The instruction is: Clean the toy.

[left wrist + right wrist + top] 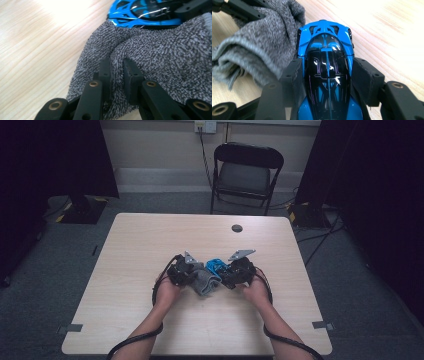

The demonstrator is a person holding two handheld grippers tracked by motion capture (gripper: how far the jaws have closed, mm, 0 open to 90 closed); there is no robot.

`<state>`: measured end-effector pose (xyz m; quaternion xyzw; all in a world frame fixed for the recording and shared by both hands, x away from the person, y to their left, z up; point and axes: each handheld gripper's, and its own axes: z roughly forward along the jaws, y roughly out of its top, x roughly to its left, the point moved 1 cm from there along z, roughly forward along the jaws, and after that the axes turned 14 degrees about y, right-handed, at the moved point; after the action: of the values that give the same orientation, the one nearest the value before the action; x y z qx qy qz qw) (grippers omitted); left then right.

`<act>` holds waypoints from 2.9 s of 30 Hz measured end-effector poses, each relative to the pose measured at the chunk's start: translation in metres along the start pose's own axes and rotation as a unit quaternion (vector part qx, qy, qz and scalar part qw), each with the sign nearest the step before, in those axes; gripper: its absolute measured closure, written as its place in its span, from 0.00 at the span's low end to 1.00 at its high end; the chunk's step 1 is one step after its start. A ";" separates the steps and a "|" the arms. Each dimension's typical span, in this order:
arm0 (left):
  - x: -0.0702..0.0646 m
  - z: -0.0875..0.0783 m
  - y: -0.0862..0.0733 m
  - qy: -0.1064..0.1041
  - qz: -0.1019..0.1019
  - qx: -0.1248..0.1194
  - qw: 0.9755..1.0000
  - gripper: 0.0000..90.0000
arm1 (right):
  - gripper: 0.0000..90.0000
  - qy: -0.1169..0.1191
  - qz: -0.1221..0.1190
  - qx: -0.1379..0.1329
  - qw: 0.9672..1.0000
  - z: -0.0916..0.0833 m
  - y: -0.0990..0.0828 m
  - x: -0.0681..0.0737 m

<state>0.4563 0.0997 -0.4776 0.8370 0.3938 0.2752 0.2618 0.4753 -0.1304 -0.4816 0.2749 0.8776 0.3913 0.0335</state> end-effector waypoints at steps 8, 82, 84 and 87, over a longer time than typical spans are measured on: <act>0.009 0.003 0.000 0.017 -0.016 0.001 1.000 0.87 | 0.48 -0.001 0.000 0.000 1.000 0.000 0.000 0.000; -0.013 -0.055 -0.035 -0.045 -0.028 -0.021 0.998 0.69 | 0.40 0.105 -0.063 -0.014 0.992 -0.022 -0.012 0.087; -0.015 -0.054 -0.035 -0.047 -0.024 -0.018 0.998 0.71 | 0.40 0.109 -0.065 -0.009 0.992 -0.020 -0.015 0.091; -0.021 -0.048 -0.036 -0.051 -0.013 -0.011 0.999 0.75 | 0.42 0.104 -0.071 0.014 0.992 -0.010 -0.025 0.101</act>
<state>0.3941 0.1136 -0.4722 0.8419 0.3877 0.2333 0.2940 0.3758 -0.0995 -0.4761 0.1702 0.8990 0.4022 -0.0337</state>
